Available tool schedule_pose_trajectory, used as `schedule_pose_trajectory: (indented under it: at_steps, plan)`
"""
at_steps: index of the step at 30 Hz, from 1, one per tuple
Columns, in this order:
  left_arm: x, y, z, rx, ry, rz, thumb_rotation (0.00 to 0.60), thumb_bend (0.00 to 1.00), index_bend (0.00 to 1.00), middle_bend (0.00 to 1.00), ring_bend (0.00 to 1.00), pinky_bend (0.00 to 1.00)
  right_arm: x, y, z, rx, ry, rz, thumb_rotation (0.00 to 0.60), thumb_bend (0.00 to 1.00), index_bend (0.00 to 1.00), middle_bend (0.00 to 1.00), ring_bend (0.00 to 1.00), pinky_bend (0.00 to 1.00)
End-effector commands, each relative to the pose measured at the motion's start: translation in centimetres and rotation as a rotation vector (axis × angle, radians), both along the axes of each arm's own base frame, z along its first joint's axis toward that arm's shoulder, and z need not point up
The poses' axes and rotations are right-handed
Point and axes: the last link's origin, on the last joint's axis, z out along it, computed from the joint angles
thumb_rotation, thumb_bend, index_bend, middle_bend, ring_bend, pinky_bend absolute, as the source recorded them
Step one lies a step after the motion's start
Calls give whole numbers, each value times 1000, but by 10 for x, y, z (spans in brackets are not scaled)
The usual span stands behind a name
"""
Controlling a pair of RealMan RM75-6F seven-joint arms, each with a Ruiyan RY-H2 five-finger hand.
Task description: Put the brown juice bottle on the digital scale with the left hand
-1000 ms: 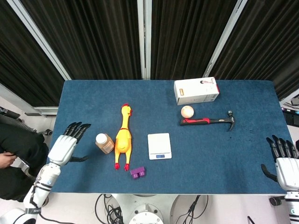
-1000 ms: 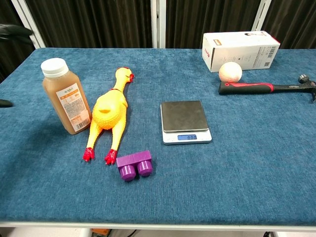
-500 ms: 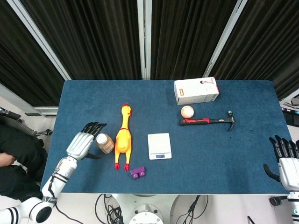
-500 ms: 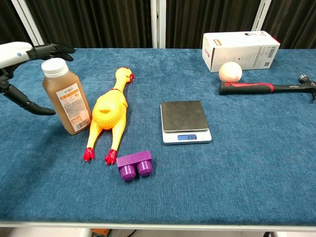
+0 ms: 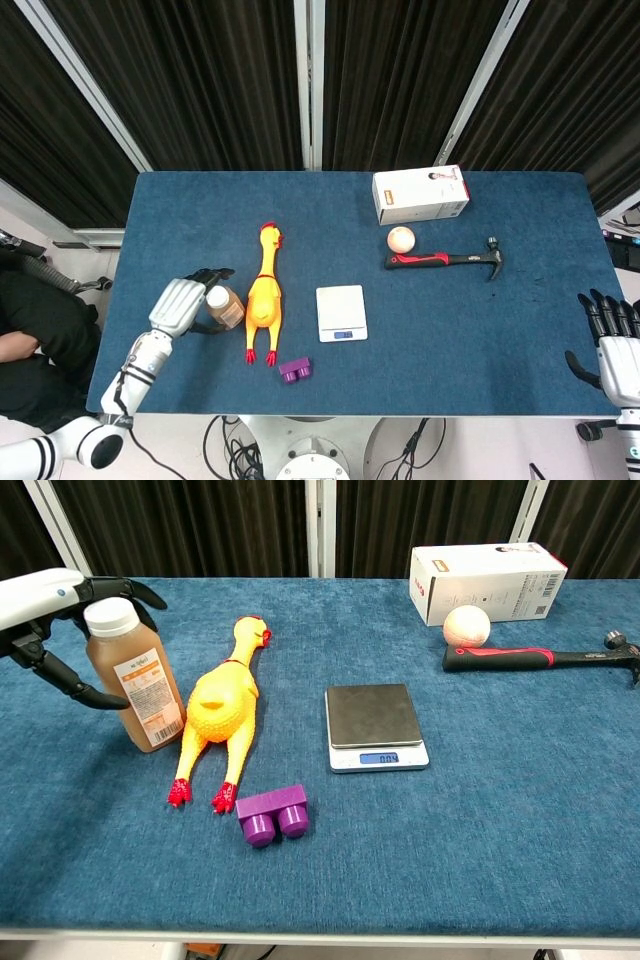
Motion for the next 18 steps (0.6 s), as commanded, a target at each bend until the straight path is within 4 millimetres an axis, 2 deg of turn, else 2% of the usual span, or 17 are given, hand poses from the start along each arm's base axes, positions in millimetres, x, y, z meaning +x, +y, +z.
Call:
schedule_pose_trajectory:
  at_steps: [1, 10, 18]
  plan:
    - [0, 1, -1, 6, -1, 1, 600, 13, 305, 357, 324, 537, 0, 0, 0, 0, 1, -2, 600, 222, 0, 0, 0, 0]
    - [1, 2, -2, 29, -9, -13, 600, 27, 446, 486, 478, 653, -1, 0, -1, 8, 2, -13, 600, 222, 0, 0, 0, 0]
    - [3, 3, -1, 61, -23, -22, 600, 34, 500, 535, 504, 651, -2, 1, 0, 6, 1, -18, 600, 222, 0, 0, 0, 0]
